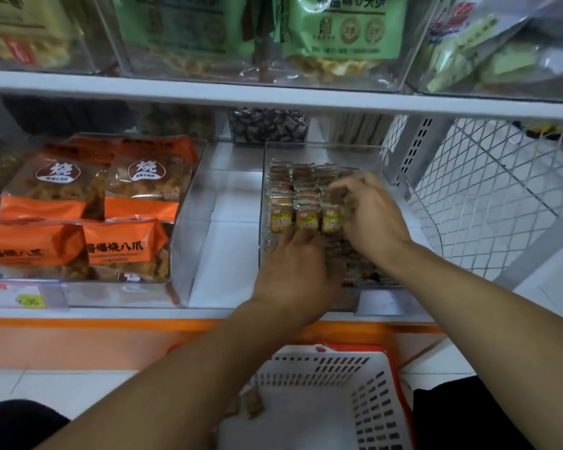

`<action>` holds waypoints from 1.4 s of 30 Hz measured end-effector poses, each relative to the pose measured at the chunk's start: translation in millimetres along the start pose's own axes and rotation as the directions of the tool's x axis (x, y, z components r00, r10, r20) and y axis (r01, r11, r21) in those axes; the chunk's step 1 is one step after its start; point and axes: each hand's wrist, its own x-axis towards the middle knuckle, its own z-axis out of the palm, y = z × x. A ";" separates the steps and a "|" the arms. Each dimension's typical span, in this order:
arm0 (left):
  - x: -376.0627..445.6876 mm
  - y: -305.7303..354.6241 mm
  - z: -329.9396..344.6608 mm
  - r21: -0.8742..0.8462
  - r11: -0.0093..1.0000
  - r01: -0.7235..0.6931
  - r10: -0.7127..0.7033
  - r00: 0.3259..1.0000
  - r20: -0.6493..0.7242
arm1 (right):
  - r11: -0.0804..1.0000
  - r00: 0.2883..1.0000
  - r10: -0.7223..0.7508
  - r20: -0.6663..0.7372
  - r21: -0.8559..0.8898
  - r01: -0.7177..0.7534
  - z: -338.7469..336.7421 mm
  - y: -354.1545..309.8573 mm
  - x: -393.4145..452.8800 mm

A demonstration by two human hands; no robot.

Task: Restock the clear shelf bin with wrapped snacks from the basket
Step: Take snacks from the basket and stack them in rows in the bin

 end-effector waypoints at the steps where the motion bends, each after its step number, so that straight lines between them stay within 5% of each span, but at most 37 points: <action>1: -6.3 -0.3 -4.7 0.006 0.998 -0.062 0.062 0.992 -0.108 | 0.999 0.996 -0.051 -0.076 0.011 0.052 -5.5 -7.6 -5.3; 4: -35.1 -6.7 -11.4 0.024 0.973 -0.230 0.225 0.914 -0.338 | 0.945 0.926 -0.248 -0.285 0.140 0.296 -13.7 -32.8 -32.1; 8: -98.9 -35.5 10.9 -0.038 0.976 -0.213 0.199 0.951 -0.238 | 0.730 0.794 -0.514 -0.326 0.320 0.604 6.7 -59.1 -100.2; 11: -151.0 -75.5 53.5 0.063 0.998 0.030 -0.043 0.972 0.229 | 0.700 0.724 -0.686 0.075 0.342 0.627 46.1 -55.1 -162.8; 12: -167.0 -92.0 69.9 0.126 0.984 0.124 -0.165 0.896 0.412 | 0.743 0.655 -0.669 0.352 0.292 0.602 62.0 -47.5 -180.7; 14: -197.3 -123.8 102.7 0.211 0.937 0.277 -0.345 0.663 0.664 | 0.846 0.408 -0.341 0.847 0.086 0.527 92.4 -25.3 -206.6; 16: -222.9 -142.5 123.5 0.252 0.878 0.406 -0.439 0.475 0.763 | 0.867 0.147 -0.003 0.989 -0.071 0.493 121.9 -3.8 -224.0; 17: -234.4 -148.1 132.8 0.247 0.848 0.469 -0.468 0.443 0.765 | 0.884 0.093 0.051 0.994 -0.088 0.459 135.7 2.3 -229.0; 18: -242.6 -152.1 142.6 0.239 0.822 0.517 -0.489 0.427 0.760 | 0.910 0.102 0.057 0.993 -0.094 0.404 149.3 6.3 -232.8; 22: -263.2 -158.3 186.7 0.230 0.859 0.457 -0.458 0.487 0.744 | 0.988 0.328 0.097 0.940 -0.130 0.080 218.9 7.6 -246.8; 25: -271.2 -156.8 216.6 0.265 0.841 0.472 -0.508 0.516 0.690 | 0.992 0.411 0.122 0.904 -0.092 -0.091 270.5 5.3 -264.5; 26: -270.5 -157.9 221.4 0.244 0.821 0.517 -0.520 0.496 0.695 | 0.990 0.437 0.126 0.891 -0.086 -0.111 284.9 6.4 -271.6; 28: -280.3 -163.6 235.9 0.274 0.868 0.414 -0.483 0.579 0.657 | 0.988 0.484 0.150 0.862 -0.118 -0.096 306.5 10.8 -283.5; 31: -285.9 -171.0 252.4 0.324 0.853 0.409 -0.515 0.563 0.646 | 0.981 0.558 0.191 0.807 -0.172 -0.087 321.3 16.7 -292.4; 37: -283.5 -184.6 263.6 0.334 0.840 0.427 -0.527 0.500 0.687 | 0.965 0.488 0.243 0.838 -0.260 -0.034 327.1 25.2 -294.5; 42: -279.7 -196.9 254.4 0.222 0.896 0.384 -0.443 0.749 0.492 | 0.988 0.580 0.141 0.803 -0.075 -0.135 331.9 14.9 -295.8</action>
